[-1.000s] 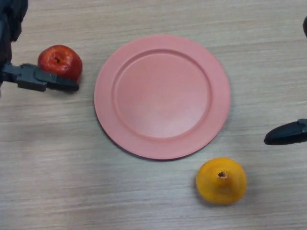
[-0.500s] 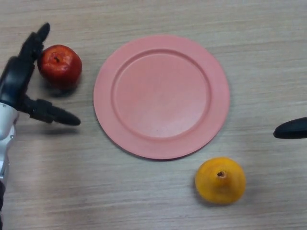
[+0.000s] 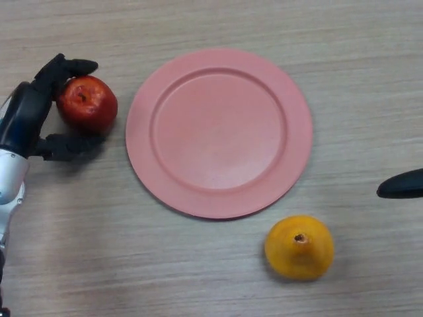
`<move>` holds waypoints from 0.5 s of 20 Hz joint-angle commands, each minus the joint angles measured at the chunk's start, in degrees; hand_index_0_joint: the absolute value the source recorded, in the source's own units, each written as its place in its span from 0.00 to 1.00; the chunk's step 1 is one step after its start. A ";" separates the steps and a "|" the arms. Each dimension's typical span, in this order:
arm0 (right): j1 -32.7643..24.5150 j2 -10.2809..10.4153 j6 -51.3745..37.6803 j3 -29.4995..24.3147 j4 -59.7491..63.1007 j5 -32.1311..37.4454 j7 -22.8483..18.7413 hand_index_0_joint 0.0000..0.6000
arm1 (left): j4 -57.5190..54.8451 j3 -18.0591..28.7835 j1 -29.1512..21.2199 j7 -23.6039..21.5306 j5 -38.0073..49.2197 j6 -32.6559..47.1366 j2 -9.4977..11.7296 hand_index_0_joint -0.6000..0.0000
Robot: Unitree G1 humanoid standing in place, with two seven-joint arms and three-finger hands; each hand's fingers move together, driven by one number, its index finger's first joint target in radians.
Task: Pick up the red apple and place it on the plate
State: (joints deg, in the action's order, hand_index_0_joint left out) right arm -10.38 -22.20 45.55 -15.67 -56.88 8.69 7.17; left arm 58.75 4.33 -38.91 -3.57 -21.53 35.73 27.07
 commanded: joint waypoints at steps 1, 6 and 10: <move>-1.64 -2.31 -5.17 -2.75 -2.74 -4.06 0.25 0.67 | -3.11 2.10 -2.12 -6.22 -2.32 3.28 5.54 0.00; -3.59 -2.76 -2.21 -2.09 -3.11 -4.51 0.96 1.00 | -13.15 4.11 -1.78 -22.01 -10.11 2.84 9.84 0.00; -5.92 -3.88 0.68 -0.47 -3.12 -5.89 1.35 0.92 | -37.75 4.72 6.73 -3.69 4.82 -7.56 2.24 0.00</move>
State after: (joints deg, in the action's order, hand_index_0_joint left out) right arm -14.57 -23.50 51.56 -13.68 -56.99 5.21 9.01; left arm 23.10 5.08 -30.39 -6.10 -17.57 26.01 25.88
